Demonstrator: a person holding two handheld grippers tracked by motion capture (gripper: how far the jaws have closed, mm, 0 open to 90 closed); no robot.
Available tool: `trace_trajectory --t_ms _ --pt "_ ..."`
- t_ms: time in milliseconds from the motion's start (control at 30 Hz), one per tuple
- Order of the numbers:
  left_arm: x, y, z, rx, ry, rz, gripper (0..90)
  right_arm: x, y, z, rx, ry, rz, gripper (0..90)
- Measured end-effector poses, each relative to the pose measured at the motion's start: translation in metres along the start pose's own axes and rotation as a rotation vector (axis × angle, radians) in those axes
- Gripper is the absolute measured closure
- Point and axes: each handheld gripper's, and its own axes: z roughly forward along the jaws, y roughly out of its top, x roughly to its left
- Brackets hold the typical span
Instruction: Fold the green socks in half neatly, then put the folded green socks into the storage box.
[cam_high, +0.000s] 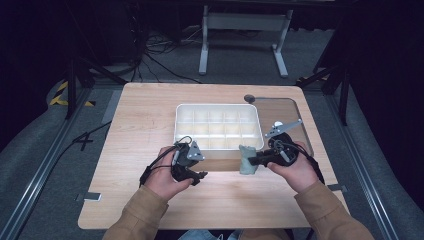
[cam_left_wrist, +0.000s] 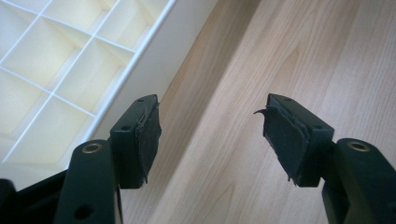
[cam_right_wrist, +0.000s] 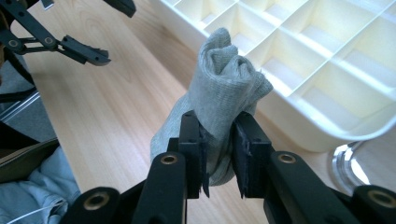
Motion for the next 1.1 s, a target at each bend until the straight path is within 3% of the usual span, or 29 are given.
trace_trajectory --t_ms 233,433,600,833,1000,1100 --pt "0.005 -0.003 -0.006 -0.013 0.016 -0.027 37.3 -0.008 0.013 -0.013 -0.017 -0.053 -0.013 75.3" --pt "0.006 -0.004 -0.006 -0.013 0.015 -0.029 37.4 -0.019 0.028 -0.025 -0.040 -0.130 -0.004 75.2" --pt "0.007 -0.004 -0.006 -0.015 0.013 -0.028 37.4 -0.023 0.033 -0.026 -0.042 -0.156 0.002 75.2" --pt "0.010 -0.006 -0.010 -0.023 0.021 -0.041 37.3 -0.034 0.039 -0.023 -0.016 -0.182 0.010 75.1" --pt "0.013 -0.008 -0.013 -0.039 0.027 -0.060 37.3 -0.041 0.046 -0.022 0.004 -0.181 -0.017 74.8" --pt "0.013 -0.009 -0.014 -0.041 0.031 -0.071 37.2 -0.045 0.054 -0.021 0.051 -0.203 -0.053 74.8"
